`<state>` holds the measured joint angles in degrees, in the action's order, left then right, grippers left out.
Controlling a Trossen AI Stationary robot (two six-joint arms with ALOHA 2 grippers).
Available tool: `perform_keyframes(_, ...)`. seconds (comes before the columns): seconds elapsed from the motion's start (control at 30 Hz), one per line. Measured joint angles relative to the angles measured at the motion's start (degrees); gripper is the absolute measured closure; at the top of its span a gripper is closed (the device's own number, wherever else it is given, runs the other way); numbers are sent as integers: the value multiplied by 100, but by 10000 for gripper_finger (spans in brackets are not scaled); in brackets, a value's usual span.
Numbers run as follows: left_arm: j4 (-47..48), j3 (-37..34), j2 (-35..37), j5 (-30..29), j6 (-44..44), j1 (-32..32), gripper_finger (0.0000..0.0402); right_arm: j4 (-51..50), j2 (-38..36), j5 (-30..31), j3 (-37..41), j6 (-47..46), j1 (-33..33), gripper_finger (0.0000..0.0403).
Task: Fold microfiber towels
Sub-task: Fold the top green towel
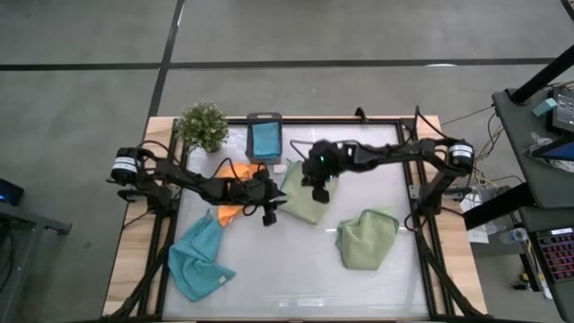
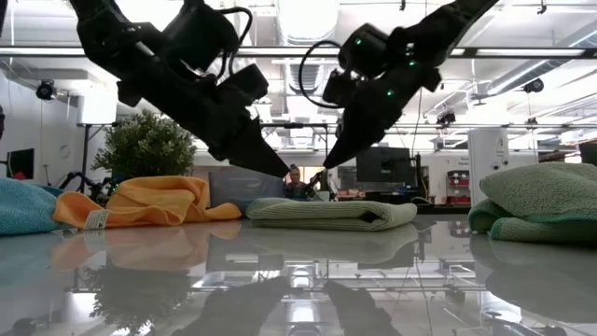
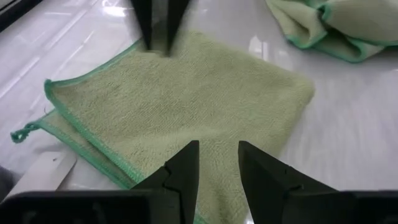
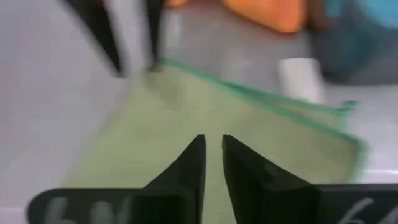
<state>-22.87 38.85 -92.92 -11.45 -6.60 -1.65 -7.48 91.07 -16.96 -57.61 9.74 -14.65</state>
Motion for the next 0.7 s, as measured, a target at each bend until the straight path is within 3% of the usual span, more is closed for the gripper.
perform_keyframes(0.17,-320,105,-295,-213,-12,4,305,484,-73,32,473,-486,642,391)
perform_keyframes(0.37,-424,458,-797,-237,-14,4,305,647,-20,140,781,-972,1157,394)
perform_keyframes(0.5,-416,677,-1177,-351,-48,4,305,703,-19,481,997,-1146,1315,394)
perform_keyframes(0.7,-262,795,-1342,-562,-206,17,305,1157,316,515,1219,-1312,1328,394)
